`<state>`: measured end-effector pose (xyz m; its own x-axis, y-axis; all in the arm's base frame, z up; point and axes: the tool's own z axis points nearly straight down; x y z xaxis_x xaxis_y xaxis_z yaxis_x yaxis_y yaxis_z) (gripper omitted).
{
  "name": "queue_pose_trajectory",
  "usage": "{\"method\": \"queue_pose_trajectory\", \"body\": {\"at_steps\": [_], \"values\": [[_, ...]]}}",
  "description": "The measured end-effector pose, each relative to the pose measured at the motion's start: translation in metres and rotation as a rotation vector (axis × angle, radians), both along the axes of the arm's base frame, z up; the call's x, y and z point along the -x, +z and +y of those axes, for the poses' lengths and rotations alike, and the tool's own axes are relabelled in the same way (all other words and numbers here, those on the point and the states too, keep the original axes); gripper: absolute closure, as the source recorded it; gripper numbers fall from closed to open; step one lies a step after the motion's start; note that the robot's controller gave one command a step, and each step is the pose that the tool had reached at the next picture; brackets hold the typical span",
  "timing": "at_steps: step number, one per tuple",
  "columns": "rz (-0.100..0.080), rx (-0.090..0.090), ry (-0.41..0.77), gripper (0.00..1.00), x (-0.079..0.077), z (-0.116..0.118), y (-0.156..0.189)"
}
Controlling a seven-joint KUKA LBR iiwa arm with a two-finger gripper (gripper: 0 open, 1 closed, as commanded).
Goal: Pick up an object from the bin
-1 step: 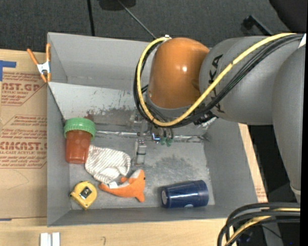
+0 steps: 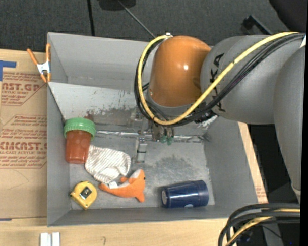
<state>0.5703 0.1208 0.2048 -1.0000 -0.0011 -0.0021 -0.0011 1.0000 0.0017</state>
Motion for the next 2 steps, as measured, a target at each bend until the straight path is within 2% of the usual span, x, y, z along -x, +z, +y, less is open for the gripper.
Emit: {"method": "queue_pose_trajectory", "body": {"at_steps": [1, 2], "values": [[-0.005, 0.0, 0.034, 0.0, -0.001, 0.015, -0.068], [0.005, 0.001, 0.015, 0.0, 0.001, 0.021, -0.108]]}}
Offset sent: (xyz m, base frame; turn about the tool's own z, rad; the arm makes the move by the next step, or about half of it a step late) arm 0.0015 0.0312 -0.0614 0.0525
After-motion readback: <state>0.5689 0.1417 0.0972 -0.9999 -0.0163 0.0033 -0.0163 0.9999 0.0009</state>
